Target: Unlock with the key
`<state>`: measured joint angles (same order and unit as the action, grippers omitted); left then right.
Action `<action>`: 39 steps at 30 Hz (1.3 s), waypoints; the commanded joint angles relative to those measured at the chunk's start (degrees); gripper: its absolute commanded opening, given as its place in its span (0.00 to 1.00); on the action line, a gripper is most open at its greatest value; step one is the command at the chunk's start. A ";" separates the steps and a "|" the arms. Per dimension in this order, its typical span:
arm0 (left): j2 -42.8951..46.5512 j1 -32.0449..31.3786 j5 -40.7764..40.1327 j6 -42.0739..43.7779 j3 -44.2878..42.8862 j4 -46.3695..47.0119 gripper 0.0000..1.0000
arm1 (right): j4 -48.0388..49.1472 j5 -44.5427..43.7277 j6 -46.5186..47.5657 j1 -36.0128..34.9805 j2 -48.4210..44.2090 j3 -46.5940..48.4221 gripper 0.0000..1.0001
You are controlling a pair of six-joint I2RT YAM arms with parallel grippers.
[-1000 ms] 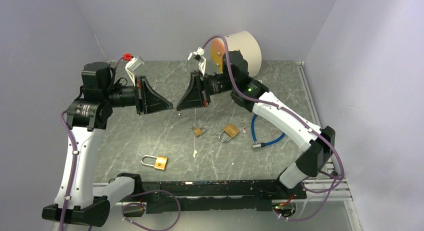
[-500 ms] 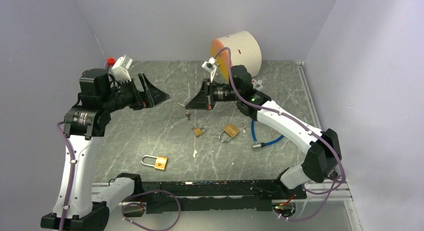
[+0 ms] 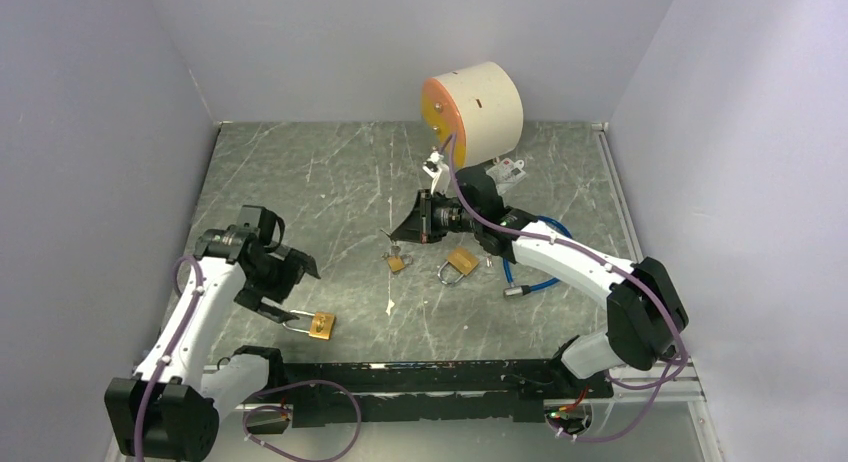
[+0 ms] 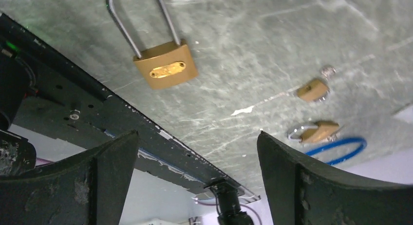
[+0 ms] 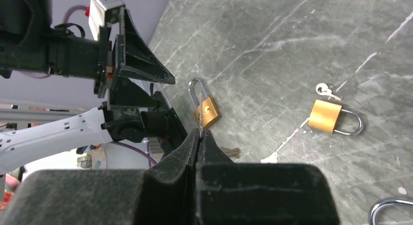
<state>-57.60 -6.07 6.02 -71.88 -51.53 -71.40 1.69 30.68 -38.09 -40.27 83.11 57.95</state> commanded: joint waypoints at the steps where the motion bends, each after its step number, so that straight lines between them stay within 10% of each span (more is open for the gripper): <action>1: -2.50 -1.84 -2.03 -12.83 3.87 1.50 0.95 | 2.95 -2.32 -1.08 -0.08 -2.41 -0.73 0.00; 24: -9.12 -16.43 -12.75 -22.62 20.43 21.81 0.95 | 1.57 -2.65 -1.67 2.72 -1.62 -1.66 0.00; 29: -6.57 -16.43 -14.53 -21.55 22.87 25.07 0.72 | 0.47 -3.39 -1.48 2.74 -2.21 -1.53 0.00; 39: -11.35 -16.43 -12.31 8.65 15.85 43.08 0.58 | 1.40 -5.91 -3.12 2.95 -3.89 -3.88 0.00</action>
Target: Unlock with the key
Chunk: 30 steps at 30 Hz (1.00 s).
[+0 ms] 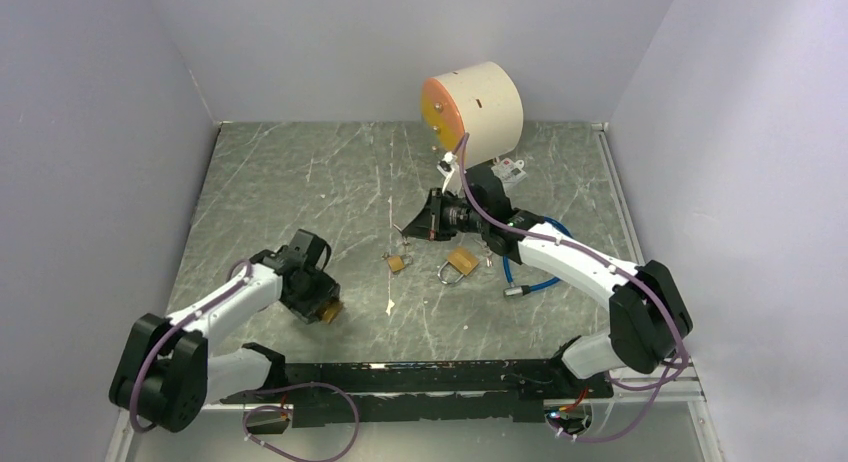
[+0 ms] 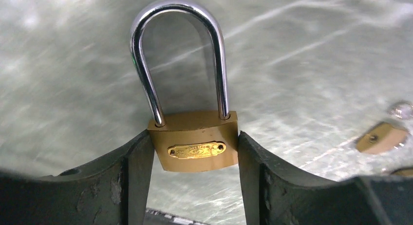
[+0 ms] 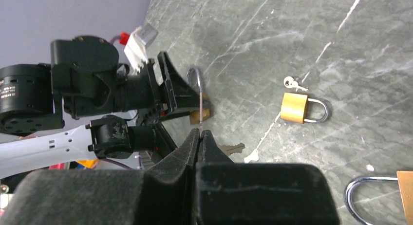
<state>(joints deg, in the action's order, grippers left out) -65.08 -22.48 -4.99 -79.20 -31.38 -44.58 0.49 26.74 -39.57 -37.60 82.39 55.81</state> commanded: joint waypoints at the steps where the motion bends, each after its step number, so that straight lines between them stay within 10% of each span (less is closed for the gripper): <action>1: -5.57 -0.02 -0.47 18.39 -5.44 16.63 0.57 | 3.13 -2.09 -2.00 0.32 -3.30 -2.31 0.00; 9: -15.95 -0.02 0.37 24.57 -14.05 10.78 0.56 | 2.35 -5.93 -1.77 1.23 -4.66 -4.80 0.00; 17: -20.50 0.07 -2.17 16.81 -16.10 4.25 0.87 | 7.29 -4.77 -4.21 1.31 -3.76 -9.07 0.00; 30: -29.55 0.03 0.18 10.76 -16.62 1.42 0.76 | 7.24 -3.14 -3.43 1.31 -1.12 -8.65 0.00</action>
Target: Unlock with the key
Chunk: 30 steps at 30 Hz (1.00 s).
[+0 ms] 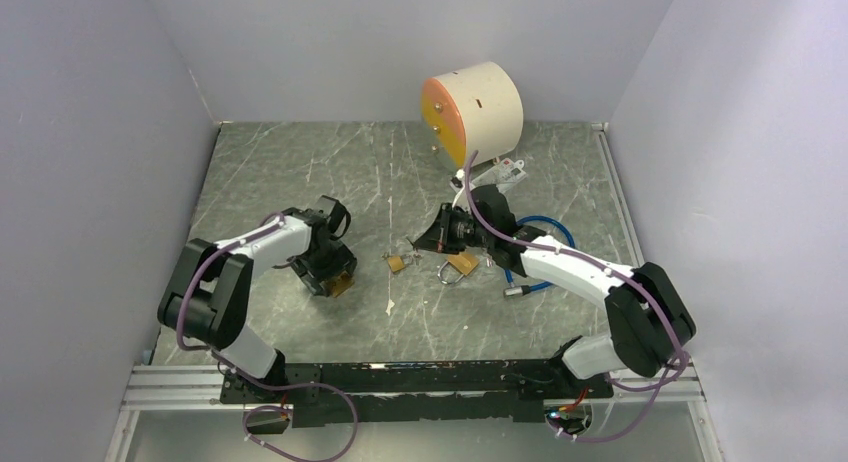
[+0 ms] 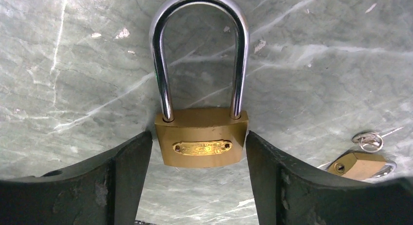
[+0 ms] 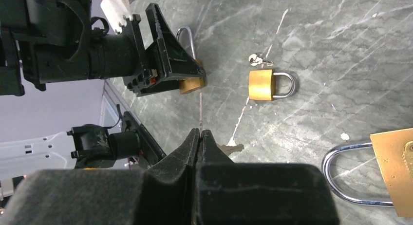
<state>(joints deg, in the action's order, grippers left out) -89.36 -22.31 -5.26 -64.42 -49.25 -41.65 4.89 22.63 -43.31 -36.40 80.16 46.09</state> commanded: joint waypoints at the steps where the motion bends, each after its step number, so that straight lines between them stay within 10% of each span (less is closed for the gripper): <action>1: -6.20 -0.11 0.53 -3.97 0.60 -2.07 0.77 | 2.91 1.37 0.58 0.10 1.51 1.29 0.00; 5: -8.73 -0.19 -0.22 -3.41 -2.28 -4.25 0.75 | 2.88 2.89 0.85 0.06 2.92 1.95 0.00; 13: -5.63 -0.13 3.82 -0.57 -5.21 -4.84 0.26 | 2.45 4.15 2.30 -1.31 4.08 2.61 0.00; 30: 10.17 3.28 22.87 -13.13 -7.46 -3.28 0.19 | 3.16 5.85 7.71 -9.88 11.10 9.27 0.00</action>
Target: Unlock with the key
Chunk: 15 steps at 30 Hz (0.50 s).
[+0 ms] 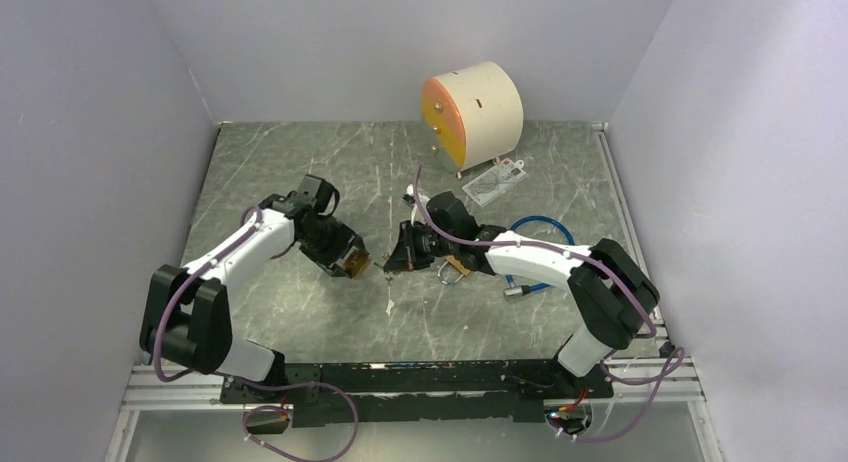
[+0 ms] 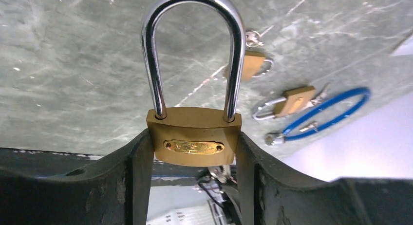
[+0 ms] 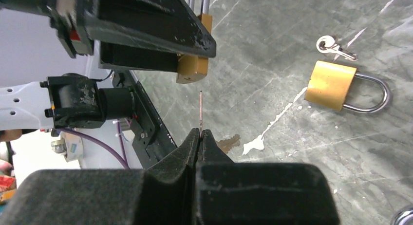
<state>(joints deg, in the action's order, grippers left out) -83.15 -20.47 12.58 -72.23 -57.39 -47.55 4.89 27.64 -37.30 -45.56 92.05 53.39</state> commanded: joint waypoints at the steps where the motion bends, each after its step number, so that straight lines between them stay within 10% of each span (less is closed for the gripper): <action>1: 4.77 1.74 5.78 -6.25 1.62 4.02 0.19 | 2.97 0.86 1.74 -0.87 -0.64 2.24 0.00; 15: 8.02 2.45 9.23 -9.34 4.56 9.12 0.18 | 1.72 -0.36 1.53 -2.86 1.33 4.94 0.00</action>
<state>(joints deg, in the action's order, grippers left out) -77.41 -18.28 18.74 -79.72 -52.31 -41.85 5.02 27.55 -36.82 -47.97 92.60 55.40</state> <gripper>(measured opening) 0.575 0.013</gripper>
